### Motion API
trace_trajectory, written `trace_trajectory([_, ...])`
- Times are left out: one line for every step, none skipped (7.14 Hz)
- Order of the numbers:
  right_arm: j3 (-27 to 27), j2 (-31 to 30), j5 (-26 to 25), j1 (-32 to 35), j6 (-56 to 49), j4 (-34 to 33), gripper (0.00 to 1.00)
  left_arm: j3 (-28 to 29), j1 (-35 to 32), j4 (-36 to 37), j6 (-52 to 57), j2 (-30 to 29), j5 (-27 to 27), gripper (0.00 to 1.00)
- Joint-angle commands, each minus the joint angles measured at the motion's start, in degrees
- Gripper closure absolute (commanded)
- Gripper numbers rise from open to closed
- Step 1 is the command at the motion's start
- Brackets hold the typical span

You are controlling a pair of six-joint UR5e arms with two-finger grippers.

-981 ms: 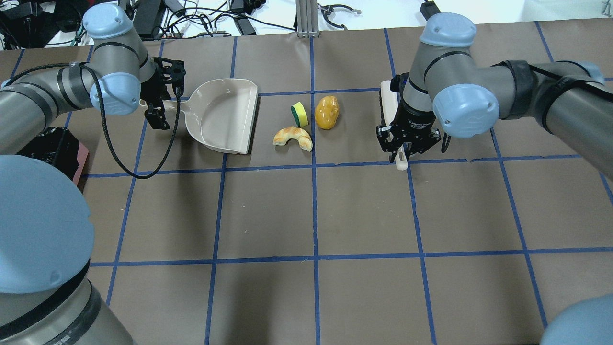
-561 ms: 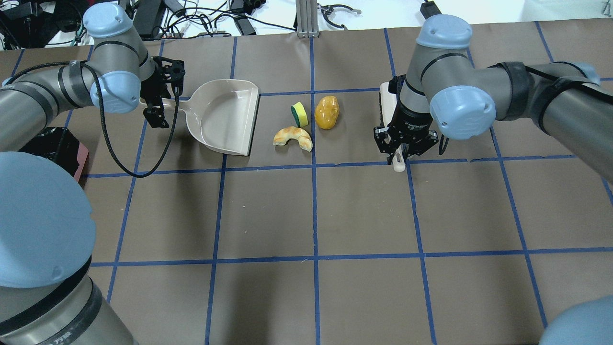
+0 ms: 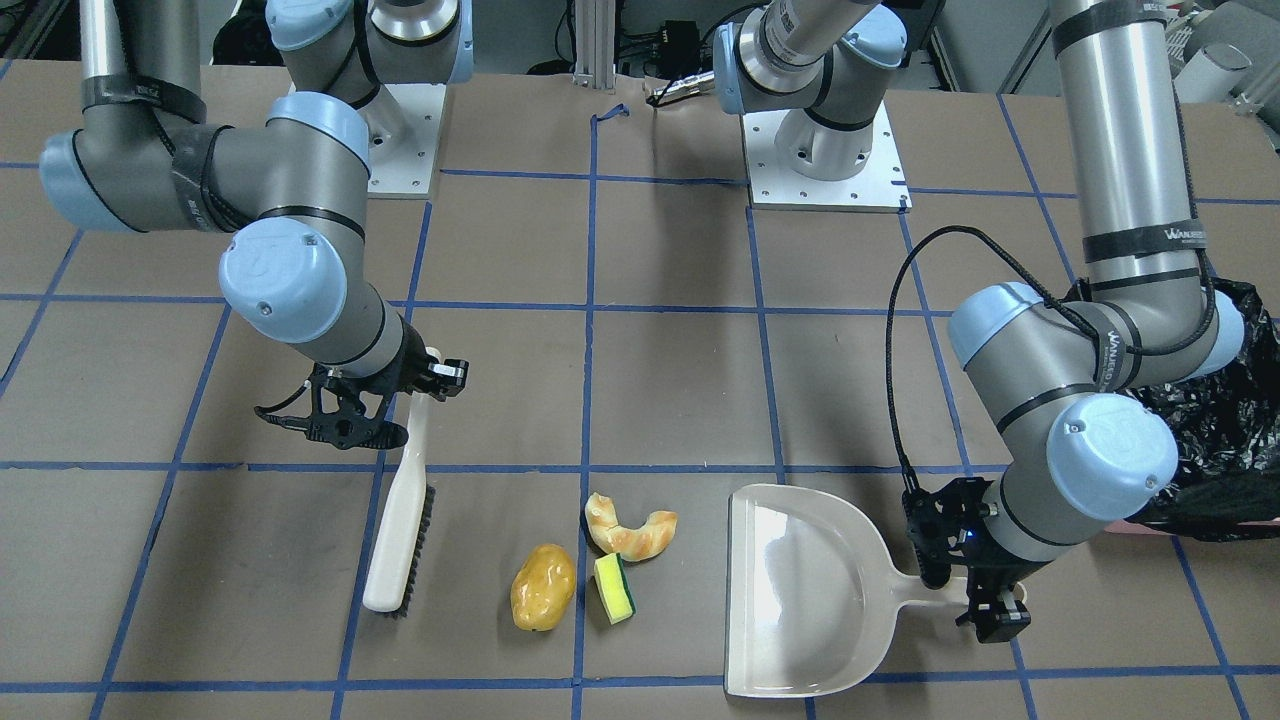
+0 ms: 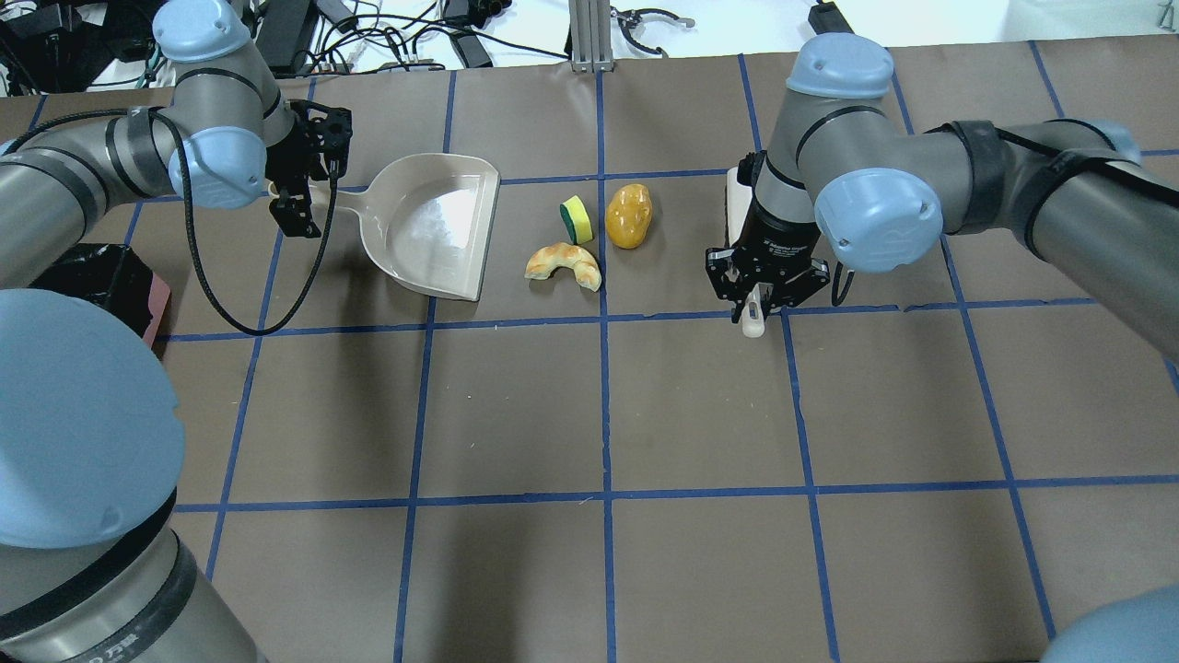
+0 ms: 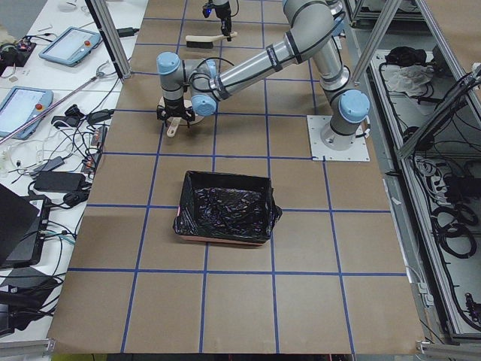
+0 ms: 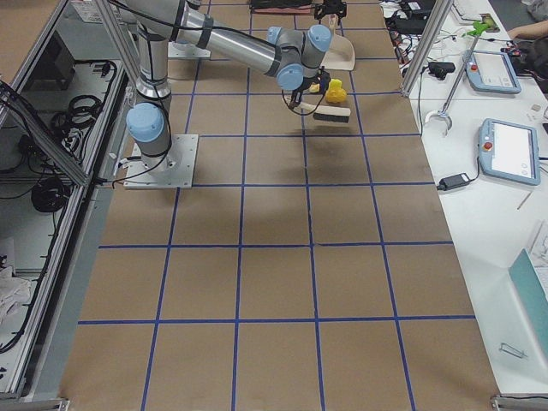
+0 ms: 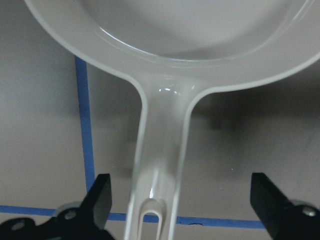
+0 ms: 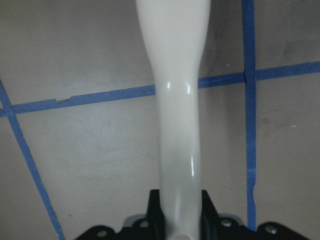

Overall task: Sweep and dump trash into bin
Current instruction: 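Carry the brush toward the items while the left gripper lowers the dustpan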

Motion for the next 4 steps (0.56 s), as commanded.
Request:
trace_trajectory([0.0,0.04,0.15,0.91,1.41,0.14,1.0,0.05,0.1,0.47,0.67,-0.29,-0.23,0.13])
trace_trajectory([0.0,0.04,0.41,1.18,1.76,0.31,1.0,0.13,0.1,0.65,0.67,-0.29,-0.32,0.15])
trace_trajectory([0.0,0.04,1.28,2.22,4.55,0.4,1.0,0.13,0.1,0.65,0.58,-0.38,-0.32,0.22])
trace_trajectory([0.0,0.12,1.29,3.19,5.1,0.49,1.0,0.13,0.1,0.82,0.58,-0.38,-0.32,0.28])
